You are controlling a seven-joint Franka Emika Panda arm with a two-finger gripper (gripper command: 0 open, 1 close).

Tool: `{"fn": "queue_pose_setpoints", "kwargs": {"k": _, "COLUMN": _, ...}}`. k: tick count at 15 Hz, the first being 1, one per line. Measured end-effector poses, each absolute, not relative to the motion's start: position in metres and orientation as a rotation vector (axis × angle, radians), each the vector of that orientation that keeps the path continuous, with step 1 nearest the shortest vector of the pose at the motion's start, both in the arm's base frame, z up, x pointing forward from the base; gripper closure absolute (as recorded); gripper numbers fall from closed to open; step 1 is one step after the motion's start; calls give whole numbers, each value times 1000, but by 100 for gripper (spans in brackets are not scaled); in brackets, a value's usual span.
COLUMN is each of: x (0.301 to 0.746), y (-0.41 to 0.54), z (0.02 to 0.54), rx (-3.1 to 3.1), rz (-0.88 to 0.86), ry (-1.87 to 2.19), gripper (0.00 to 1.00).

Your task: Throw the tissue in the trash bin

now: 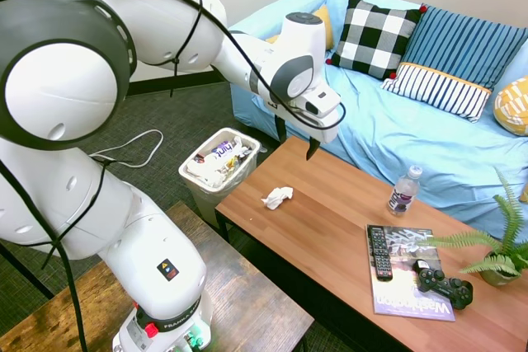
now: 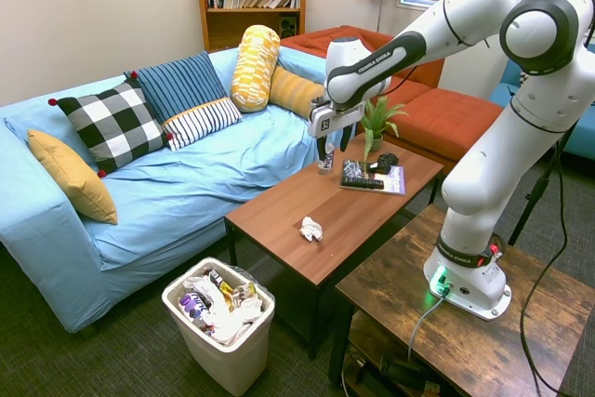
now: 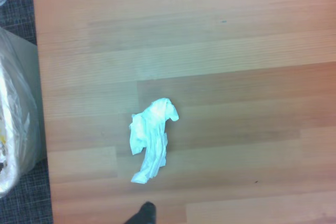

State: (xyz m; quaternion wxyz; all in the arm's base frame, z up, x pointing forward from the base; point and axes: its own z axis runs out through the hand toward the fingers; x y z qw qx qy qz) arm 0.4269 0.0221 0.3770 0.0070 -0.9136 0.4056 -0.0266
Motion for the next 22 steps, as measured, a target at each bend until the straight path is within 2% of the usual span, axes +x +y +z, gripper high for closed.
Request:
{"fn": "queue_pose_setpoints", "kwargs": {"k": 4, "x": 432, "y": 20, "z": 369, "rx": -2855, "rz": -73, "ry": 1276, "gripper": 0}}
{"fn": "queue_pose_setpoints", "kwargs": {"k": 7, "x": 450, "y": 25, "z": 338, "rx": -2863, "rz": -31, "ry": 1270, "gripper": 0}}
{"fn": "queue_pose_setpoints", "kwargs": {"k": 12, "x": 491, "y": 55, "z": 264, "rx": -2890, "rz": 129, "ry": 1295, "gripper": 0}}
{"fn": "queue_pose_setpoints", "kwargs": {"k": 18, "x": 513, "y": 75, "z": 166, "rx": -2938, "rz": 299, "ry": 1377, "gripper": 0}}
{"fn": "queue_pose_setpoints", "kwargs": {"k": 22, "x": 520, "y": 77, "z": 127, "rx": -2949, "rz": 356, "ry": 1403, "gripper": 0}}
